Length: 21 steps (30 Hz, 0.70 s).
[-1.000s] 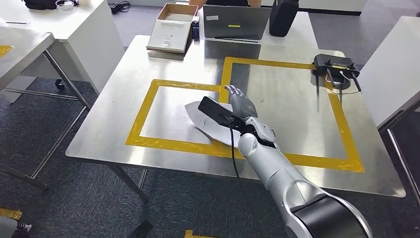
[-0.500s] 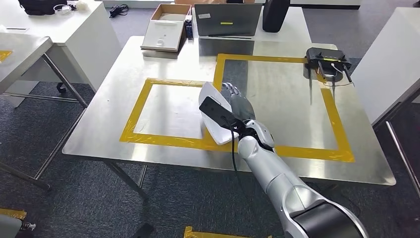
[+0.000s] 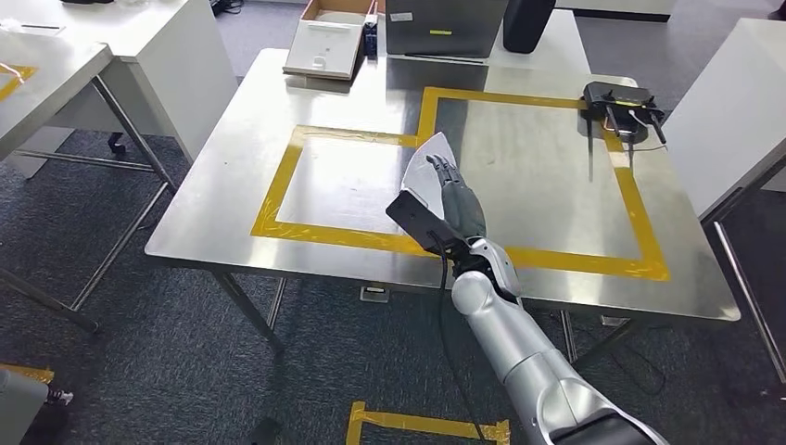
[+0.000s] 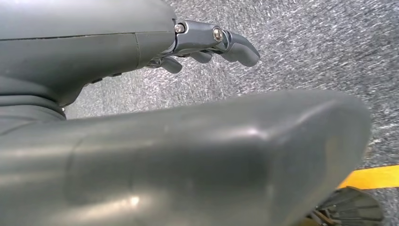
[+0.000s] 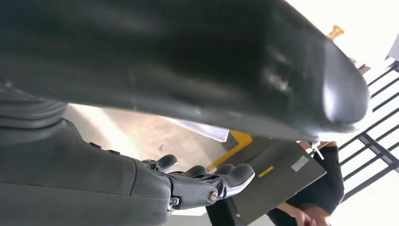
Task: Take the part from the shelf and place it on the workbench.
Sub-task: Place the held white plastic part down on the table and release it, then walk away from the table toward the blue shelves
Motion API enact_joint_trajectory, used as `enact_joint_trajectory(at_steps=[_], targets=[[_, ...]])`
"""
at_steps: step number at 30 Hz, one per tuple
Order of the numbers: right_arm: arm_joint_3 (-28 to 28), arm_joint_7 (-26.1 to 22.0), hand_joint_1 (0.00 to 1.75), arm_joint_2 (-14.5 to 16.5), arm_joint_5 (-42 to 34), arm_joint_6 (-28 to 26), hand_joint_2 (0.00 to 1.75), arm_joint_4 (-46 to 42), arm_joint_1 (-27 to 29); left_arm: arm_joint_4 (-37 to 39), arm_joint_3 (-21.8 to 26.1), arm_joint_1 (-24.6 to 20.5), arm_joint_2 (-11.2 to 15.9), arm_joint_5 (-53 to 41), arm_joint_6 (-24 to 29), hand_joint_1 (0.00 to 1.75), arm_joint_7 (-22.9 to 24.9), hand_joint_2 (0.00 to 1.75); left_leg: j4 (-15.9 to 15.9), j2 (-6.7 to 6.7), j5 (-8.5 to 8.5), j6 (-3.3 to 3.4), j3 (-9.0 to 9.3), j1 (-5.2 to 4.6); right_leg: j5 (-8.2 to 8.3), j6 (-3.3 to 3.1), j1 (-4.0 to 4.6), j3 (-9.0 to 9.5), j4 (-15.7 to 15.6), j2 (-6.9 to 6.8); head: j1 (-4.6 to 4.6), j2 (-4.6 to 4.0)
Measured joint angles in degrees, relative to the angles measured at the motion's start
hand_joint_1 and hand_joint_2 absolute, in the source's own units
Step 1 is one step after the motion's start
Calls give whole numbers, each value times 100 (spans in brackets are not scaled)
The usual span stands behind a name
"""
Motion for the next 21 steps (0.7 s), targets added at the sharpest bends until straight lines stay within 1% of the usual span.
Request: enact_joint_trajectory(at_steps=[1, 2, 3, 4, 5, 6, 7, 8, 9, 10, 11, 12, 13, 14, 15, 16, 17, 18, 19, 20, 21], targets=[[0, 8, 0, -7, 1, 1, 0, -95, 29, 0, 0, -1, -5, -7, 0, 0, -1, 0, 3, -1, 41, -20, -40, -9, 58, -41, 21, 288, -406, -3, -3, 0], [0, 13, 0, -12, 1, -2, 0, -186, 53, 0, 0, -3, -9, -15, 0, 0, -3, 0, 1, 0, 81, -47, -63, -13, 107, -80, 42, 488, -713, -5, -5, 0], [0, 16, 0, -21, 1, -5, 0, -267, 70, 0, 0, -4, -14, -24, 0, 0, -4, 0, -3, 1, 119, -80, -76, -12, 114, -115, 60, 593, -901, -5, -3, 0], [0, 17, 0, -31, 1, -8, 0, -337, 92, 0, 0, -4, -20, -32, 0, 0, -5, 0, -19, 2, 159, -118, -80, -8, 127, -142, 77, 593, -949, -5, -1, 0], [0, 20, 0, -43, 1, -9, 0, -405, 121, 0, 0, -2, -21, -38, 0, 0, -5, 0, -42, 3, 202, -160, -80, -7, 182, -175, 76, 571, -974, -3, 4, 0], [0, 20, 0, -55, 2, -7, 0, -468, 146, 0, 1, 0, -20, -40, 0, 0, -4, 0, -42, -2, 204, -195, -100, -3, 230, -207, 65, 552, -1013, -8, 11, 0], [0, 22, 0, -62, 3, -1, 0, -534, 174, 0, 1, 4, -19, -43, 0, 0, -3, 0, 14, -8, 111, -228, -142, -3, 302, -245, 48, 518, -1048, -12, 5, 0], [0, 27, 0, -68, 4, 6, 0, -601, 201, 0, 2, 7, -16, -45, 0, 0, -2, 0, 177, -14, -84, -260, -207, -1, 382, -278, 23, 471, -1085, -16, -6, 0], [0, 34, 0, -75, 6, 14, 0, -663, 228, 0, 2, 6, -13, -46, 0, 0, -1, 0, 454, -19, -362, -286, -292, 14, 454, -297, 9, 410, -1103, -19, -16, 0], [0, 48, 0, -84, 8, 25, 0, -721, 262, 0, 2, 5, -13, -49, 0, 0, -1, 0, 805, -19, -648, -316, -376, 24, 516, -311, 2, 339, -1108, -17, -30, 0], [0, 63, 0, -96, 9, 37, 0, -775, 304, 0, 2, 3, -13, -50, 0, 0, -1, 0, 1162, -18, -848, -345, -437, 37, 573, -309, -1, 263, -1102, -20, -36, 0], [0, 78, 0, -110, 9, 50, 0, -821, 347, 0, 2, 3, -11, -51, 0, 0, 0, 0, 1419, -17, -920, -369, -445, 50, 629, -302, -3, 184, -1092, -24, -36, 0], [0, 93, 0, -126, 8, 61, 0, -863, 390, -1, 2, 2, -9, -54, 0, 0, 1, 0, 1508, -16, -871, -389, -371, 62, 684, -288, -8, 102, -1079, -28, -36, 0], [0, 105, 0, -141, 4, 68, 0, -907, 428, -2, 2, 1, -5, -58, 0, 0, 2, 0, 1408, -15, -741, -406, -204, 76, 738, -268, -16, 18, -1061, -31, -37, 0], [0, 113, 0, -155, 1, 70, 0, -948, 455, -3, 2, -2, -2, -63, 0, 0, 3, 0, 1111, -13, -611, -420, 60, 92, 789, -241, -26, -60, -1035, -31, -37, 0], [-1, 118, 0, -167, -2, 68, 0, -994, 475, -5, 2, -11, -3, -71, 0, 0, 3, 0, 715, -15, -587, -432, 370, 99, 833, -207, -29, -132, -1005, -29, -43, 0], [-2, 120, 0, -179, -6, 66, 0, -1038, 491, -6, 2, -20, -4, -78, 0, 0, 3, 0, 377, -27, -611, -406, 612, 92, 875, -168, -29, -181, -979, -27, -45, 0], [-3, 119, 0, -188, -9, 63, 0, -1076, 504, -6, 2, -28, -7, -84, 0, 0, 3, 0, 126, -37, -676, -366, 761, 83, 917, -126, -23, -210, -960, -26, -46, 0], [-4, 119, 0, -196, -13, 61, 0, -1107, 520, -5, 2, -33, -10, -88, 1, 0, 2, 0, 14, -48, -733, -308, 804, 61, 963, -86, -21, -223, -963, -25, -48, 0], [-5, 118, 0, -207, -16, 60, 0, -1127, 540, -4, 2, -32, -10, -88, 1, 0, 2, 0, 2, -53, -707, -228, 761, 46, 1014, -44, -25, -222, -981, -24, -45, 0], [-7, 116, 0, -223, -19, 59, 0, -1140, 559, -3, 2, -31, -11, -89, 1, 0, 3, 0, -12, -41, -666, -166, 717, 48, 1030, -6, -35, -230, -987, -21, -45, 0]])
